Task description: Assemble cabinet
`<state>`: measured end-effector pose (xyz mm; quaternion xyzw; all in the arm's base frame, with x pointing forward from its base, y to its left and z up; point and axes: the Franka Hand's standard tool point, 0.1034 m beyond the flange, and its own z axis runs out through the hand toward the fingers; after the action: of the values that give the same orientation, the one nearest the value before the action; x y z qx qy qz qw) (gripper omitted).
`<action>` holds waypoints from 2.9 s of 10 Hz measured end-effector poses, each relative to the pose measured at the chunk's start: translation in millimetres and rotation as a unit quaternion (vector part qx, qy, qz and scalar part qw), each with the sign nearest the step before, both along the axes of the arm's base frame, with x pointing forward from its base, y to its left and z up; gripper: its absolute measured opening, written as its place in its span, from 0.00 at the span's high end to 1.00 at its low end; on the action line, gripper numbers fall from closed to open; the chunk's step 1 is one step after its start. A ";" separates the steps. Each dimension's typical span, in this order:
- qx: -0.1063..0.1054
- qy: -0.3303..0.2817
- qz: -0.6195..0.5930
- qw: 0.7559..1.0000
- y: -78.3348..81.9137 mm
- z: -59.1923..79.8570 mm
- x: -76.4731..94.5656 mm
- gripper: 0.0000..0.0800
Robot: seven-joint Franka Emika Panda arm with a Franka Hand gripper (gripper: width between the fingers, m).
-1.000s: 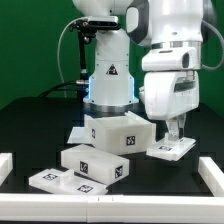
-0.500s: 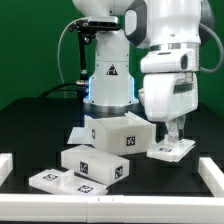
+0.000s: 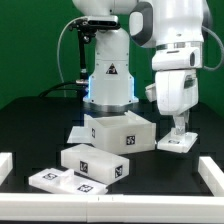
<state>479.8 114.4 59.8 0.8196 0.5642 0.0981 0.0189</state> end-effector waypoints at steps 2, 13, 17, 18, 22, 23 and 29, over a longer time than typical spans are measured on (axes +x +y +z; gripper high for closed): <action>-0.017 -0.007 0.088 0.996 -1.2 -1.8 -8.9 0.92; 0.011 0.001 0.074 0.997 39.8 -20.9 -55.9 0.92; 0.005 0.009 0.069 0.998 34.0 -20.6 -55.0 0.61; -0.017 0.033 0.054 0.998 13.7 -9.7 -44.9 0.37; -0.053 0.049 0.018 0.997 -32.6 35.4 18.6 0.01; -0.052 0.050 0.021 0.997 -29.6 31.2 12.7 0.01; -0.044 0.077 -0.075 0.993 -81.9 39.8 40.6 0.00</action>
Offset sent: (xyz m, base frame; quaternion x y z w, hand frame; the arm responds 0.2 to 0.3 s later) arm -0.0516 0.0109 0.0063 -0.0439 0.0140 -0.1817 0.9823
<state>520.4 32.6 99.6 0.8629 0.5050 0.0082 0.0190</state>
